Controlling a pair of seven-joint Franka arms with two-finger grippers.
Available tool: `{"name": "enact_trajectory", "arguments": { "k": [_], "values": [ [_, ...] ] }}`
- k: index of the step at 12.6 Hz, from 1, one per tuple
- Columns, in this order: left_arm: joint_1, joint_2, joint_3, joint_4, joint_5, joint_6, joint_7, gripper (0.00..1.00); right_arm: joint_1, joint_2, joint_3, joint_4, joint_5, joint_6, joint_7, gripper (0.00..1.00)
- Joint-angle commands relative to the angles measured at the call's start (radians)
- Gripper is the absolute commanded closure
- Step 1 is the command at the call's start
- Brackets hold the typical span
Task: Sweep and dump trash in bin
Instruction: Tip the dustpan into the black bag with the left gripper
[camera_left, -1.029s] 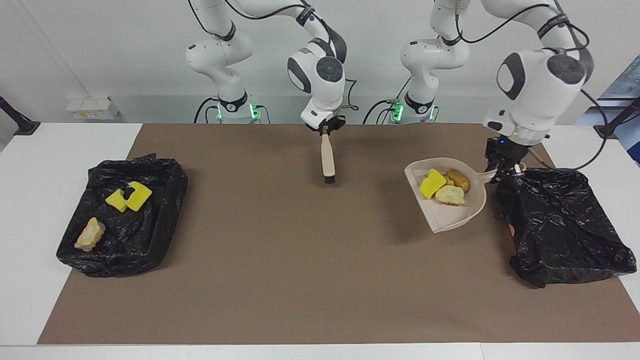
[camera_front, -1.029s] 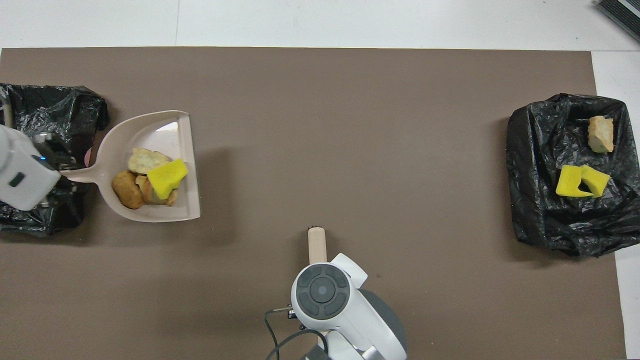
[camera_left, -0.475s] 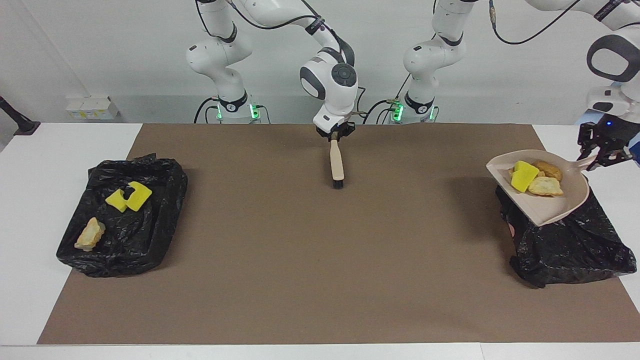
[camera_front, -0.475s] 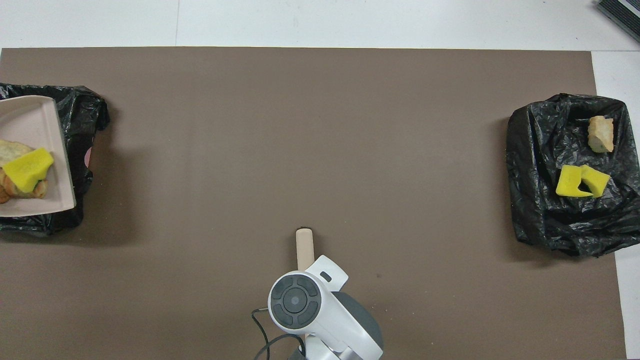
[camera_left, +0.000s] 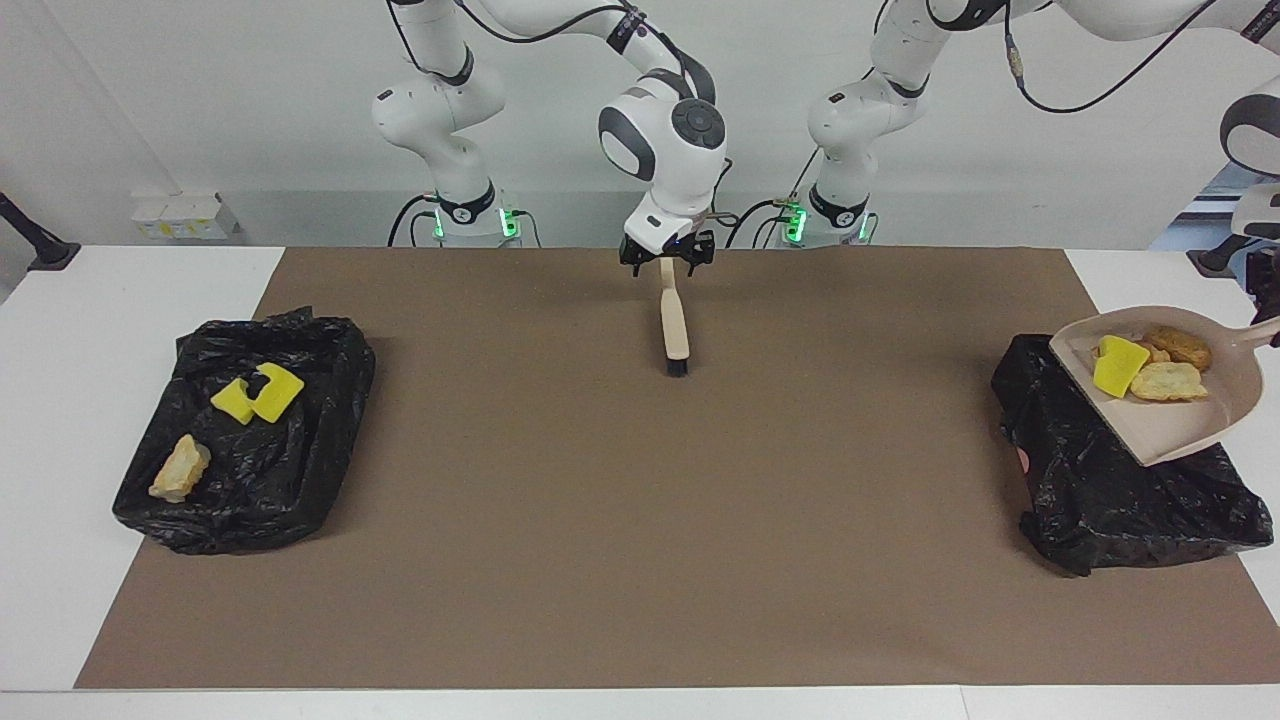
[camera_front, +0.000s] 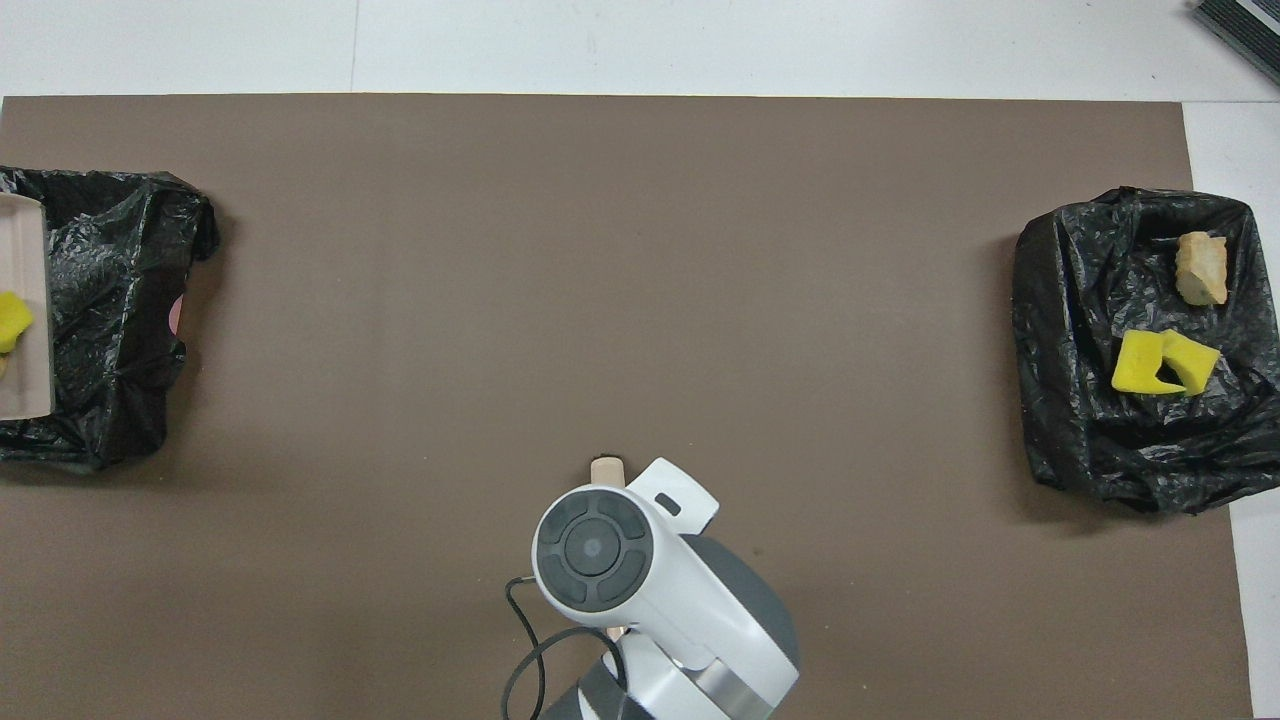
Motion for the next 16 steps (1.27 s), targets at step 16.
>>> {"name": "enact_trajectory", "arguments": {
  "k": [16],
  "values": [
    [-0.243,-0.045,0.007,-0.007,0.665,-0.153,-0.306,1.00,-0.536,-0.133,-0.143,0.334,-0.077,-0.403,-0.846,0.00]
  ]
}}
